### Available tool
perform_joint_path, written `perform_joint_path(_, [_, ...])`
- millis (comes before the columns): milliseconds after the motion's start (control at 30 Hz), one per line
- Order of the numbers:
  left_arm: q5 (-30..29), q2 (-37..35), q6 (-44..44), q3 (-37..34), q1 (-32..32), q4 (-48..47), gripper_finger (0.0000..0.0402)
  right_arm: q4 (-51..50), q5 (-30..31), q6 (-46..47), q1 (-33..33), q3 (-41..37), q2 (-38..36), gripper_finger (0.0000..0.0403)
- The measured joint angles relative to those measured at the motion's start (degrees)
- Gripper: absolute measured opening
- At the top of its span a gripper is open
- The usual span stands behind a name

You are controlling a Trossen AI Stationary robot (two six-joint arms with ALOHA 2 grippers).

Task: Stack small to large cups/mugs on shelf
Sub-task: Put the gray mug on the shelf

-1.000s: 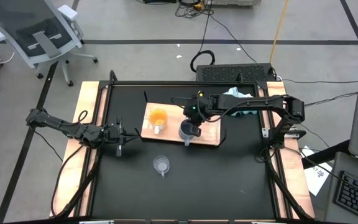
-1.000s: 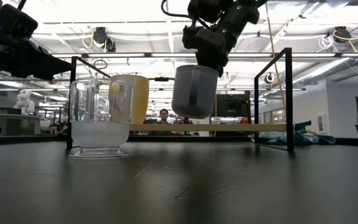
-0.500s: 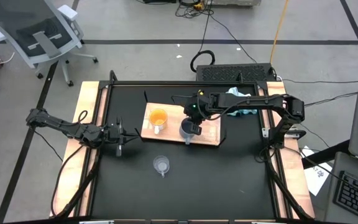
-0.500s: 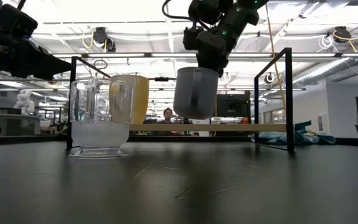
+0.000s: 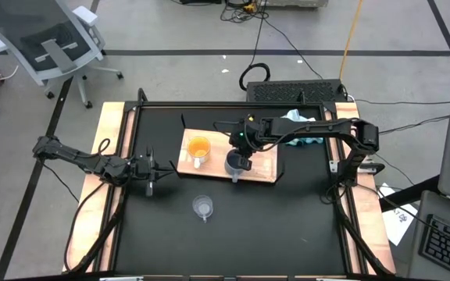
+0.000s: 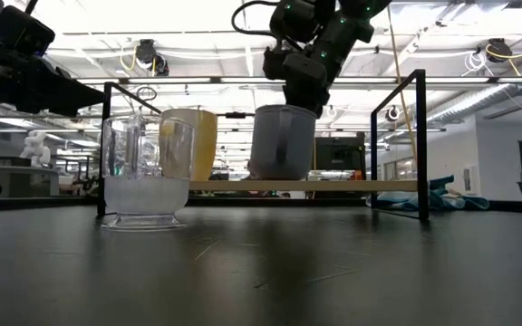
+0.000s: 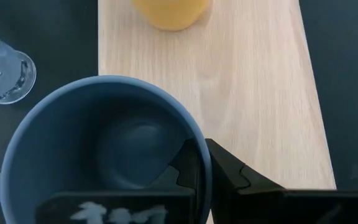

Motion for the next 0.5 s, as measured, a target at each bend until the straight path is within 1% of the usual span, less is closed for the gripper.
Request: perform_joint_path(500, [0.01, 0.0, 0.1, 0.0, -0.01, 0.0, 0.0026, -1.29, 0.22, -0.65, 0.0, 1.31, 0.61, 0.0004])
